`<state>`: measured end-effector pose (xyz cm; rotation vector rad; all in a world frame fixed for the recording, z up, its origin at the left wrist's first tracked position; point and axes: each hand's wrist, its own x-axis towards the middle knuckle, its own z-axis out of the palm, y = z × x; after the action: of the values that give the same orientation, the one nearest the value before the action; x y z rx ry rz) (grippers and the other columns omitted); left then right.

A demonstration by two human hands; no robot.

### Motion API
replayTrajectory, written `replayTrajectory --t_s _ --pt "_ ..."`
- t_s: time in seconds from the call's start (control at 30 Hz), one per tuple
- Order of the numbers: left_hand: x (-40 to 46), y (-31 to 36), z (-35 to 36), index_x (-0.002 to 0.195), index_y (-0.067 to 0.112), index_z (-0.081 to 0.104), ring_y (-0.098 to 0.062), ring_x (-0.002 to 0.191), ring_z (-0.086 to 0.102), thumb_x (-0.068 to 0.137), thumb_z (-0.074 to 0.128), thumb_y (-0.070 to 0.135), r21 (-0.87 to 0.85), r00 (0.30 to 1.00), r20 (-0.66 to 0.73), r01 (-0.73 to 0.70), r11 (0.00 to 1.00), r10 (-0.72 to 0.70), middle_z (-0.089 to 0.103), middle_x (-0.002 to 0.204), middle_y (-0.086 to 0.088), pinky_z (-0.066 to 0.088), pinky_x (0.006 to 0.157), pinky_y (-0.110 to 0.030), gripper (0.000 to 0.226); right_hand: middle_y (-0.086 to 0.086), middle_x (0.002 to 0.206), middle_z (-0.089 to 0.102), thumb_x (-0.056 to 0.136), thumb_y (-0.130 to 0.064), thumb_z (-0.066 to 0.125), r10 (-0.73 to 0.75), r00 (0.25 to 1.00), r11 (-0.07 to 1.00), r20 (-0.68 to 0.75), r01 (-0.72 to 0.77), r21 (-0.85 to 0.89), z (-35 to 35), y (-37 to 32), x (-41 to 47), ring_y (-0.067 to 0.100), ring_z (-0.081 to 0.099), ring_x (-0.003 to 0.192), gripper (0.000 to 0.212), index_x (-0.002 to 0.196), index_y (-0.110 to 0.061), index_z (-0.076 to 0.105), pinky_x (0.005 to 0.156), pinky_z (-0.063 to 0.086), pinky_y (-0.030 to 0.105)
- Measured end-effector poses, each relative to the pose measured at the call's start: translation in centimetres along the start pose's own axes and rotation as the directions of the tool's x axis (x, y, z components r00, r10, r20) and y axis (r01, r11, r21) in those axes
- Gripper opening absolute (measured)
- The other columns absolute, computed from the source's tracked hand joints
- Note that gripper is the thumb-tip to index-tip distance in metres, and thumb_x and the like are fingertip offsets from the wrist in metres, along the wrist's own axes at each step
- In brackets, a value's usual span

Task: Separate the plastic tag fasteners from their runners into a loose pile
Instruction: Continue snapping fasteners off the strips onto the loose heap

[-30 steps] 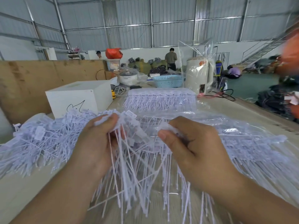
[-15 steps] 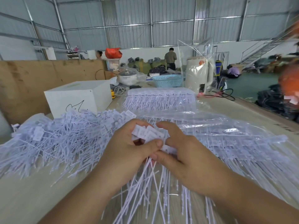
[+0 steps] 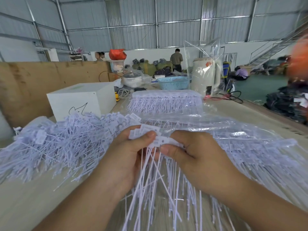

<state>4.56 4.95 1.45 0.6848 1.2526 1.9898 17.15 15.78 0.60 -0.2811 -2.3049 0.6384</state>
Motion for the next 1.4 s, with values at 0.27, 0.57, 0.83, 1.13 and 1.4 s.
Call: replayTrajectory --t_s 0.27,0.57,0.83,1.13,1.4 --pt "-0.1 -0.2 0.4 0.1 0.005 0.065 -0.021 0.061 0.066 0.07 0.07 0.01 0.001 0.996 -0.076 -0.036 0.999 0.036 0.071 0.086 -0.015 0.055 0.049 -0.029 0.031 -0.008 0.051 0.037 0.089 -0.043 0.057 0.083 0.996 0.959 -0.018 -0.075 0.273 -1.8 1.0 0.4 0.004 0.032 0.045 0.033 0.069 -0.018 0.051 0.046 0.028 0.019" --pt "-0.1 -0.6 -0.2 0.108 0.006 0.065 -0.036 0.081 0.071 0.066 0.075 0.01 0.183 0.996 0.075 -0.054 0.982 0.041 0.073 0.097 -0.022 0.057 0.066 -0.039 0.043 0.0 0.079 0.065 0.092 -0.046 0.058 0.028 0.968 0.986 0.25 -0.068 0.155 -0.1 0.3 -0.1 0.014 0.055 0.056 0.032 0.112 -0.036 0.035 0.057 0.048 0.042" --pt "-0.2 -0.9 -0.1 0.099 0.005 0.069 -0.026 0.063 0.066 0.057 0.084 -0.001 0.219 0.989 0.15 -0.025 0.975 -0.008 0.071 0.087 -0.023 0.05 0.052 -0.03 0.045 -0.009 0.091 0.069 0.096 -0.035 0.058 0.041 0.954 0.988 0.296 -0.082 0.128 0.0 0.6 -0.3 0.016 0.067 0.073 0.046 0.135 -0.033 0.033 0.068 0.054 0.046" --pt "0.4 0.6 -0.8 0.093 0.006 0.067 -0.024 0.063 0.07 0.054 0.074 0.001 0.181 0.989 0.085 -0.132 0.975 0.119 0.073 0.081 -0.016 0.052 0.046 -0.027 0.04 -0.007 0.055 0.047 0.094 -0.054 0.049 0.04 0.951 0.992 0.305 -0.074 0.1 -1.1 1.1 -0.1 0.007 0.04 0.045 0.025 0.092 -0.03 0.056 0.048 0.035 0.032" --pt "0.3 0.0 -0.9 0.092 0.013 0.069 -0.025 0.071 0.072 0.062 0.077 0.008 0.276 0.99 0.069 -0.135 0.952 0.12 0.074 0.086 -0.015 0.054 0.051 -0.027 0.032 -0.008 0.05 0.044 0.095 -0.042 0.056 0.072 0.961 0.995 0.267 -0.086 0.04 -1.1 1.0 0.1 0.008 0.038 0.042 0.031 0.073 -0.021 0.054 0.046 0.029 0.024"
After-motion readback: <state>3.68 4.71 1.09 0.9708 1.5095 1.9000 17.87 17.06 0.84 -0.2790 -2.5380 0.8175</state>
